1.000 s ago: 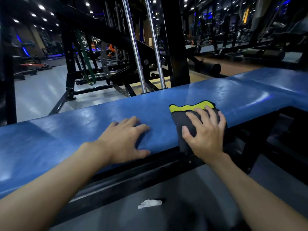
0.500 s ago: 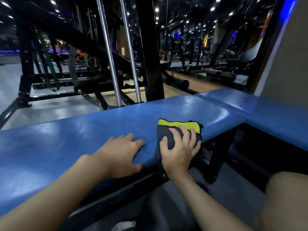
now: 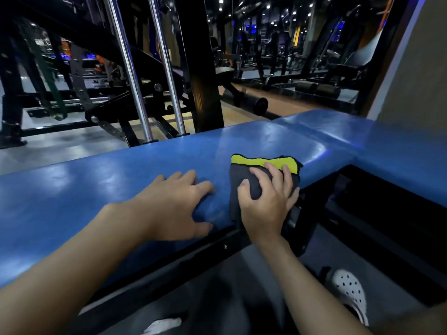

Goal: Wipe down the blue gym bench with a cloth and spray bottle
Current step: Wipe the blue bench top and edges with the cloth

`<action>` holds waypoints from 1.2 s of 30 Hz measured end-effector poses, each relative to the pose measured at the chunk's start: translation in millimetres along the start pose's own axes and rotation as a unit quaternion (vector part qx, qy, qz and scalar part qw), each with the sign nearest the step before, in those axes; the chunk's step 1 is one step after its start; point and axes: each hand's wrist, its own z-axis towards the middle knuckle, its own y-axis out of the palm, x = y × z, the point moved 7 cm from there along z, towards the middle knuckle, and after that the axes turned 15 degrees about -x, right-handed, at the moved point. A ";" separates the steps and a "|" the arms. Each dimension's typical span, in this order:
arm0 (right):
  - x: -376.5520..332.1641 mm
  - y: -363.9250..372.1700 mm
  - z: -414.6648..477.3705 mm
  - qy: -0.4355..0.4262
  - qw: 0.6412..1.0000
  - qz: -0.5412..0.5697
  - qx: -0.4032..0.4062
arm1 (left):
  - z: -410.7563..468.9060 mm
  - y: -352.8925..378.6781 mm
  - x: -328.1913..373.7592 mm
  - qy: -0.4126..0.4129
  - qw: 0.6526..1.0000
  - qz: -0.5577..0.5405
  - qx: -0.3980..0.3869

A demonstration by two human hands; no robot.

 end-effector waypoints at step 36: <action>159.8 -71.7 195.3 0.197 0.953 -0.095 -0.209 | 180.0 -74.4 116.5 0.007 0.999 -0.038 -0.028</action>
